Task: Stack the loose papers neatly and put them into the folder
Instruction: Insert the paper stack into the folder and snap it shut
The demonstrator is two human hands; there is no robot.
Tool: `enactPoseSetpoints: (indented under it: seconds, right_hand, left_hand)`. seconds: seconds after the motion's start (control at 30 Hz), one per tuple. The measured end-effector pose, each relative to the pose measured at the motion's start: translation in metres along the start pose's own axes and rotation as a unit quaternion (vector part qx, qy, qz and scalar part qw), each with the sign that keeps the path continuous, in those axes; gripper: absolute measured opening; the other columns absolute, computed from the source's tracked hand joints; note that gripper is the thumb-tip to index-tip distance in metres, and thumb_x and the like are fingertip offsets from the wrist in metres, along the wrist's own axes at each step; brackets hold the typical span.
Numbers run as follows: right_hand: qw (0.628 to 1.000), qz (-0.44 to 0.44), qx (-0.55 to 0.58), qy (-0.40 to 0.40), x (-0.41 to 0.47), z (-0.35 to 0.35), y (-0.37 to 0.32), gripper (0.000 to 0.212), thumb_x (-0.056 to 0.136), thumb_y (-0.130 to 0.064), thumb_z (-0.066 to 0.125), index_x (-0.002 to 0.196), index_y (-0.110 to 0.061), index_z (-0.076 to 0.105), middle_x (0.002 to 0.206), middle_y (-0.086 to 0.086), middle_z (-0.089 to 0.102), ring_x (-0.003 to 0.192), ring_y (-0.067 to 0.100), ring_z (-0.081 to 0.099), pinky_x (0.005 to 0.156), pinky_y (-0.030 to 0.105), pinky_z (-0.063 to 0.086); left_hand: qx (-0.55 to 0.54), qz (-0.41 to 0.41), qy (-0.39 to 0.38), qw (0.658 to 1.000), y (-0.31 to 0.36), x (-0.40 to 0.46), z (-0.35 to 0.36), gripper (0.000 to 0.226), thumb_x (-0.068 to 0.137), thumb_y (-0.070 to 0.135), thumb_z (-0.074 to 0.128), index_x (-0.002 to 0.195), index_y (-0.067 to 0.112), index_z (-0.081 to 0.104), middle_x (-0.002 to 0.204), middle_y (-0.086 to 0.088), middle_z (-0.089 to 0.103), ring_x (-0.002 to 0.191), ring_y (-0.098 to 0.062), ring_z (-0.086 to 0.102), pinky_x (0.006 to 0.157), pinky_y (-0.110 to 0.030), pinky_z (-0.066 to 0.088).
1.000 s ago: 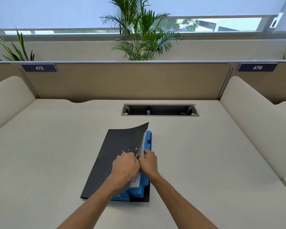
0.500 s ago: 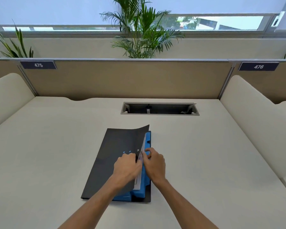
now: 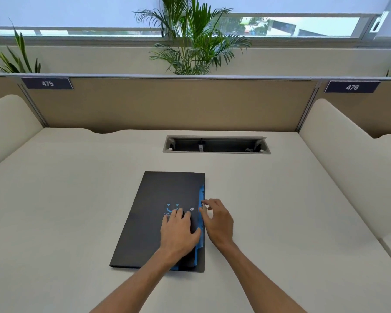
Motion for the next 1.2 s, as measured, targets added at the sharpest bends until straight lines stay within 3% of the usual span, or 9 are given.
enactPoseSetpoints:
  seconds: [0.1, 0.27, 0.33, 0.43, 0.63, 0.83, 0.9, 1.07, 1.2]
  right_hand:
    - [0.999, -0.041, -0.007, -0.034, 0.001, 0.012, -0.004, 0.024, 0.090, -0.030, 0.065, 0.112, -0.021, 0.069, 0.110, -0.007, 0.066, 0.094, 0.009, 0.063, 0.079, 0.023, 0.053]
    - [0.992, -0.077, -0.071, -0.073, -0.006, 0.032, -0.004, 0.029, 0.093, -0.032, 0.057, 0.117, -0.021, 0.068, 0.113, -0.004, 0.066, 0.101, 0.015, 0.060, 0.083, 0.030, 0.053]
    - [0.987, -0.096, -0.106, -0.075, -0.011, 0.036, -0.006, 0.028, 0.094, -0.030, 0.053, 0.114, -0.019, 0.068, 0.113, -0.002, 0.065, 0.102, 0.018, 0.060, 0.080, 0.033, 0.053]
    - [0.981, -0.113, -0.148, -0.062, -0.017, 0.038, -0.009, 0.030, 0.094, -0.030, 0.047, 0.113, -0.019, 0.067, 0.113, -0.001, 0.064, 0.101, 0.018, 0.059, 0.076, 0.032, 0.053]
    - [0.967, -0.127, -0.213, -0.062, -0.027, 0.045, -0.008, 0.040, 0.094, -0.032, 0.040, 0.120, -0.017, 0.066, 0.117, 0.001, 0.066, 0.107, 0.018, 0.062, 0.075, 0.031, 0.052]
    - [0.949, -0.157, -0.265, -0.071, -0.022, 0.044, -0.017, 0.041, 0.092, -0.035, 0.041, 0.113, -0.015, 0.070, 0.113, 0.002, 0.068, 0.101, 0.018, 0.064, 0.071, 0.032, 0.053]
    - [0.946, -0.159, -0.272, -0.072, -0.021, 0.046, -0.020, 0.040, 0.091, -0.035, 0.041, 0.108, -0.014, 0.071, 0.110, 0.002, 0.068, 0.097, 0.019, 0.064, 0.069, 0.032, 0.053]
    - [0.944, -0.147, -0.276, -0.101, -0.020, 0.047, -0.023, 0.042, 0.089, -0.034, 0.039, 0.106, -0.012, 0.071, 0.107, 0.002, 0.067, 0.095, 0.019, 0.064, 0.069, 0.033, 0.053]
    - [0.944, -0.153, -0.264, -0.125, -0.019, 0.045, -0.020, 0.042, 0.090, -0.032, 0.041, 0.117, -0.011, 0.066, 0.116, 0.003, 0.063, 0.103, 0.021, 0.062, 0.079, 0.035, 0.052]
  left_hand:
    - [-0.011, 0.015, -0.017, 1.000, -0.003, 0.001, 0.013, 0.055, 0.093, 0.050, 0.035, 0.137, 0.019, 0.046, 0.149, -0.003, 0.041, 0.142, -0.020, 0.030, 0.117, -0.043, 0.024]
    - [-0.026, 0.039, -0.036, 0.998, -0.014, -0.001, 0.024, 0.054, 0.098, 0.042, 0.031, 0.146, 0.019, 0.034, 0.158, -0.001, 0.029, 0.148, -0.017, 0.018, 0.121, -0.044, 0.011]
    - [-0.019, 0.049, -0.037, 0.998, -0.020, -0.003, 0.029, 0.062, 0.095, 0.047, 0.019, 0.149, 0.019, 0.030, 0.159, 0.002, 0.025, 0.149, -0.015, 0.015, 0.121, -0.045, 0.007]
    - [-0.029, 0.057, -0.034, 0.997, -0.027, -0.004, 0.036, 0.082, 0.082, 0.055, 0.000, 0.153, 0.020, 0.022, 0.162, 0.005, 0.018, 0.150, -0.012, 0.008, 0.120, -0.045, 0.003]
    - [-0.037, 0.062, -0.028, 0.997, -0.032, -0.004, 0.046, 0.079, 0.084, 0.051, -0.002, 0.154, 0.020, 0.018, 0.163, 0.005, 0.015, 0.150, -0.011, 0.007, 0.120, -0.044, -0.002]
    - [-0.055, 0.067, -0.039, 0.996, -0.032, -0.005, 0.046, 0.082, 0.079, 0.045, -0.006, 0.154, 0.019, 0.016, 0.163, 0.006, 0.010, 0.150, -0.010, 0.002, 0.119, -0.043, -0.007]
    - [-0.070, 0.066, -0.049, 0.994, -0.032, -0.005, 0.043, 0.081, 0.079, 0.042, -0.003, 0.154, 0.019, 0.017, 0.163, 0.006, 0.010, 0.150, -0.009, 0.001, 0.120, -0.043, -0.007]
    - [-0.128, 0.059, -0.069, 0.988, -0.035, -0.003, 0.032, 0.059, 0.094, 0.015, 0.036, 0.151, 0.015, 0.026, 0.162, 0.004, 0.018, 0.150, -0.010, 0.008, 0.122, -0.042, -0.001]
    - [-0.096, 0.017, -0.058, 0.994, -0.060, 0.001, 0.014, 0.062, 0.088, 0.026, 0.044, 0.148, 0.013, 0.033, 0.158, 0.000, 0.026, 0.147, -0.015, 0.018, 0.120, -0.043, 0.014]
Point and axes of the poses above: each hand's wrist, its own x-axis towards the middle knuckle, its own z-axis out of the palm, y = z × x, the point moved 7 cm from there along x, towards the middle knuckle
